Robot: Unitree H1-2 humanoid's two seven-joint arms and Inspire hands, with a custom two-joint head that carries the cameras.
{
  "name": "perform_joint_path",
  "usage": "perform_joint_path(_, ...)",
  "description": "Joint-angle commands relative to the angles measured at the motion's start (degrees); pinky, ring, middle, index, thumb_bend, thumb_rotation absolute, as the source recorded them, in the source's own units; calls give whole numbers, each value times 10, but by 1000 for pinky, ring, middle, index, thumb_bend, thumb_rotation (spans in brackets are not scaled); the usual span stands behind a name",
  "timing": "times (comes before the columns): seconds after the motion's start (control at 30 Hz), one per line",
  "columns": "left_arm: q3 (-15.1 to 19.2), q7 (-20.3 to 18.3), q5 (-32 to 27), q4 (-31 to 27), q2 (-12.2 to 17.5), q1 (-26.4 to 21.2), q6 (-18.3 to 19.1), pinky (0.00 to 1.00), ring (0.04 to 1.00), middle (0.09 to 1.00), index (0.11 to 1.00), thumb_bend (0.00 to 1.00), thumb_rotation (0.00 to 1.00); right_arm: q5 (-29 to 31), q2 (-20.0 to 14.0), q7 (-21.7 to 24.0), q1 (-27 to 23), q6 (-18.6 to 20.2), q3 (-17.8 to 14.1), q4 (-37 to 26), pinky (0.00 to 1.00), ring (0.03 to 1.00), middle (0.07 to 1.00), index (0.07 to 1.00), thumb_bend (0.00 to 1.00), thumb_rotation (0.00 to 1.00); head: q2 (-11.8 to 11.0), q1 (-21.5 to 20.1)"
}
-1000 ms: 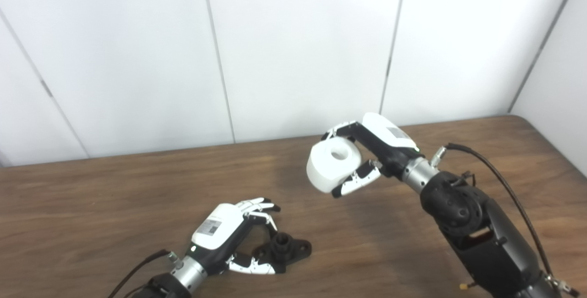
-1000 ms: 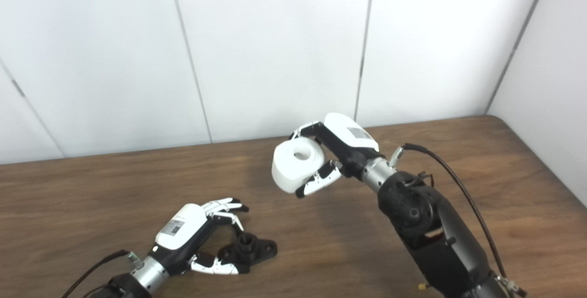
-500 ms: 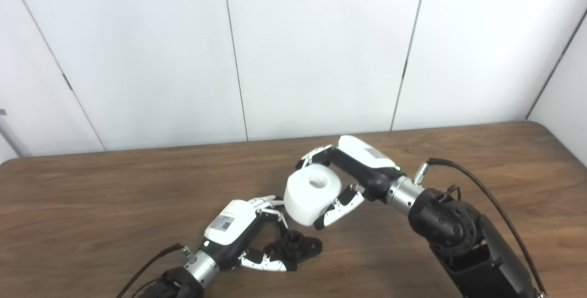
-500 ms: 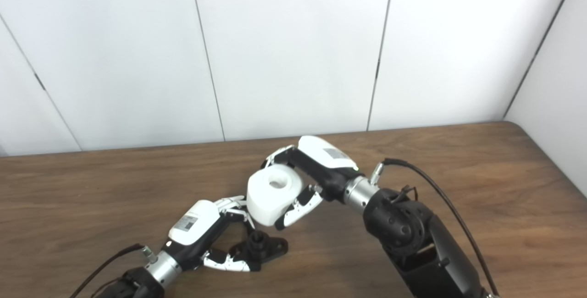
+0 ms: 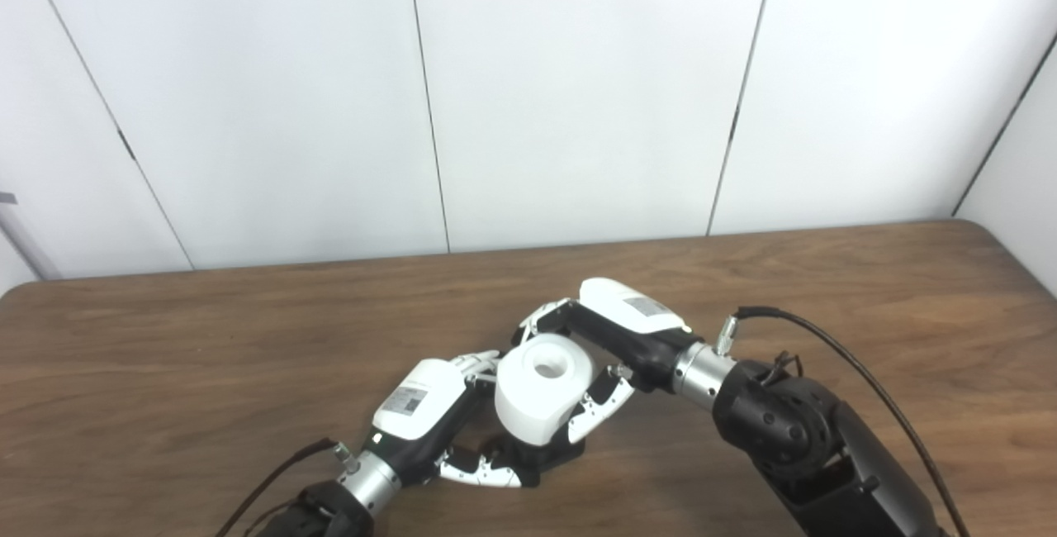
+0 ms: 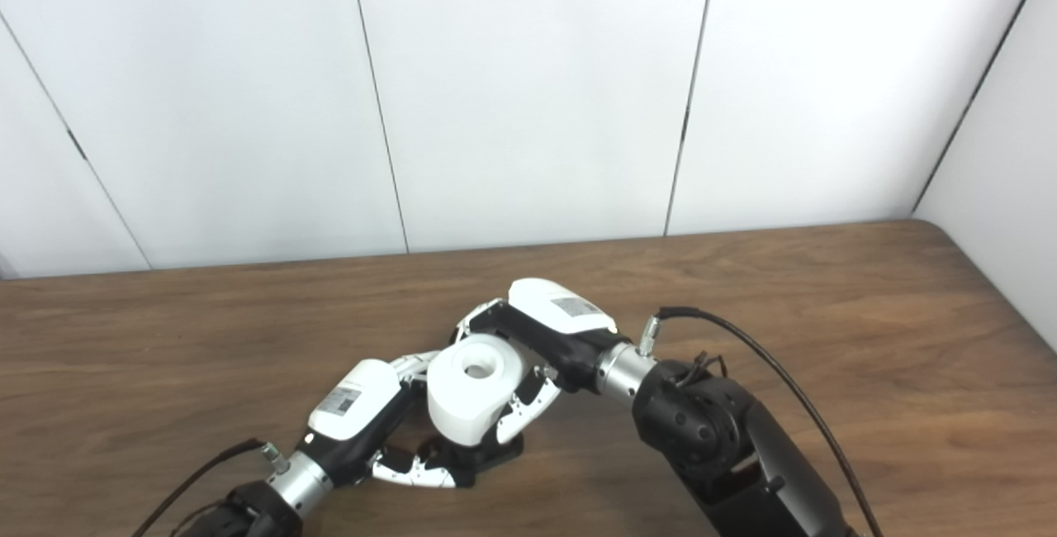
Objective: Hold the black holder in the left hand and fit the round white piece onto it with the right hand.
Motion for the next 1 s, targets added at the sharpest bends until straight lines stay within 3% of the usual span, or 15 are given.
perform_joint_path(0.0, -32, -43, 38, 40, -4, 44, 43, 847, 882, 830, 483, 524, 58, -4, -7, -9, -22, -26, -3, -7, 667, 750, 736, 478, 525, 133, 1, 1)
perform_joint_path(0.33, -32, -51, 35, 32, -3, 46, 49, 855, 888, 833, 483, 524, 58, -13, -8, 11, -24, -26, 2, -2, 669, 765, 739, 478, 525, 133, 4, 3)
perform_joint_path(0.67, -32, -52, 32, 28, -4, 46, 52, 851, 889, 832, 482, 525, 58, -20, -18, 20, -30, -70, 14, 21, 611, 745, 733, 478, 525, 134, 10, 8)
perform_joint_path(0.97, -34, -57, 33, 21, -4, 45, 59, 849, 891, 832, 482, 524, 58, -22, -24, 30, -31, -73, 20, 23, 629, 772, 735, 478, 525, 133, 13, 11)
